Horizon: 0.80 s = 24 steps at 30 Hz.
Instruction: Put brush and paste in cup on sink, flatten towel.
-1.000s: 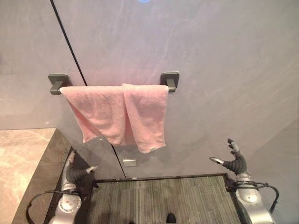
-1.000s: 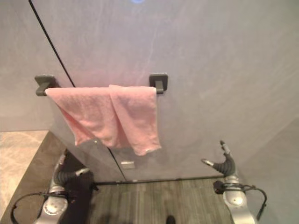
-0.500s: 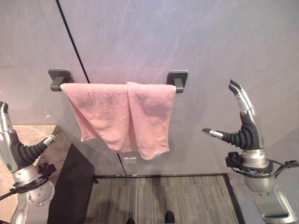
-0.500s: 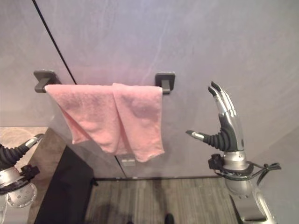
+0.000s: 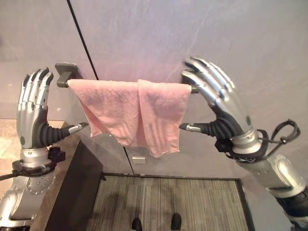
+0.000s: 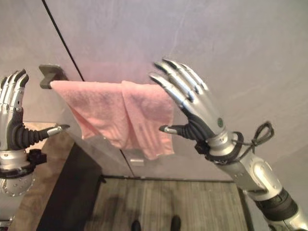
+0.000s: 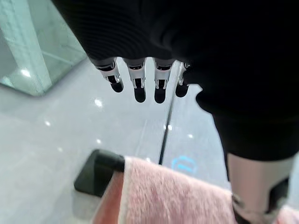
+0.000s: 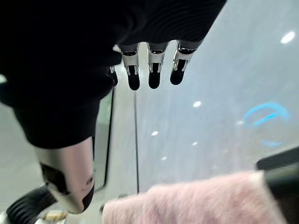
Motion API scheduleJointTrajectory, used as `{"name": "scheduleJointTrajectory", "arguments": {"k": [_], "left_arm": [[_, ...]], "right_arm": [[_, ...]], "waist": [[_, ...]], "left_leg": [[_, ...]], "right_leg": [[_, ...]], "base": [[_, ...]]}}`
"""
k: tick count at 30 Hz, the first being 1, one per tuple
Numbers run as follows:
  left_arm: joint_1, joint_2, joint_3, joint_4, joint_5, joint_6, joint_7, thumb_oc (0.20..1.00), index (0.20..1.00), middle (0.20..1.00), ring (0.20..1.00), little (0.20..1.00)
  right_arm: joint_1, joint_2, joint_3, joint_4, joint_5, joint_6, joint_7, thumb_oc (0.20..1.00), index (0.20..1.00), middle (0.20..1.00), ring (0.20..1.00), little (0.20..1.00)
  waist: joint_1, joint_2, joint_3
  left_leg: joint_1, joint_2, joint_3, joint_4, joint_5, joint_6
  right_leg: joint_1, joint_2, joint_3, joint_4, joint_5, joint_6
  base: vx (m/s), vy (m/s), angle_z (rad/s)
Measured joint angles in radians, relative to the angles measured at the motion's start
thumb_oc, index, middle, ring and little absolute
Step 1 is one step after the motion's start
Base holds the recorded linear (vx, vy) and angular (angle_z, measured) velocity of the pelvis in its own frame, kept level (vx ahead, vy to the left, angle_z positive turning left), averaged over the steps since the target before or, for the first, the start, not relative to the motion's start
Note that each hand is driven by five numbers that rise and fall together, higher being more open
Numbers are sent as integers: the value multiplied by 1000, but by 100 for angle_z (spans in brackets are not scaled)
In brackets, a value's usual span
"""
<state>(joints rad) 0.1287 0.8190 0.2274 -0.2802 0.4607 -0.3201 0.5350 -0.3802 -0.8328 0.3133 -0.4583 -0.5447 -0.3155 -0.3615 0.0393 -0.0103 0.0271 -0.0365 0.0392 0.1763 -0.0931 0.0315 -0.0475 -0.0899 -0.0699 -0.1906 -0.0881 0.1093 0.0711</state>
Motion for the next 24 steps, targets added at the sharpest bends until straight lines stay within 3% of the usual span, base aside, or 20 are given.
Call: {"name": "scheduleJointTrajectory", "arguments": {"k": [4, 13, 23, 24], "left_arm": [[-39, 9, -17, 54, -6, 2, -35, 1000, 1000, 1000, 1000, 1000], [-137, 10, -86, 113, -10, 3, -63, 1000, 1000, 1000, 1000, 1000], [-210, 88, -134, 141, -3, 1, -80, 1000, 1000, 1000, 1000, 1000], [-210, 124, -143, 144, 13, 1, -82, 1000, 1000, 1000, 1000, 1000]], "right_arm": [[-94, 11, 65, 70, -1, 17, 37, 1000, 1000, 1000, 1000, 1000], [-143, 28, 86, 166, -47, 69, 63, 1000, 1000, 1000, 1000, 1000], [-172, 25, 117, 201, -99, 75, 82, 1000, 1000, 1000, 1000, 1000], [-202, 6, 148, 204, -99, 76, 85, 1000, 1000, 1000, 1000, 1000]], "waist": [[1, 4, 13], [-3, 11, 27], [-3, 15, 40], [-5, 14, 40]], "left_leg": [[0, -1, 1, 0, 0, 0], [-21, 0, -1, 0, 1, -2], [-35, 1, 4, 0, 3, -4], [-37, 1, 17, 0, 2, -4]], "right_leg": [[-1, -1, 0, 0, -1, 1], [-20, 0, -4, 0, 0, 0], [-41, 0, 3, 0, 1, -1], [-48, 1, 12, 0, 1, -1]], "base": [[0, 0, 0], [0, 0, 0], [3, -1, -3], [15, -4, -15]]}}
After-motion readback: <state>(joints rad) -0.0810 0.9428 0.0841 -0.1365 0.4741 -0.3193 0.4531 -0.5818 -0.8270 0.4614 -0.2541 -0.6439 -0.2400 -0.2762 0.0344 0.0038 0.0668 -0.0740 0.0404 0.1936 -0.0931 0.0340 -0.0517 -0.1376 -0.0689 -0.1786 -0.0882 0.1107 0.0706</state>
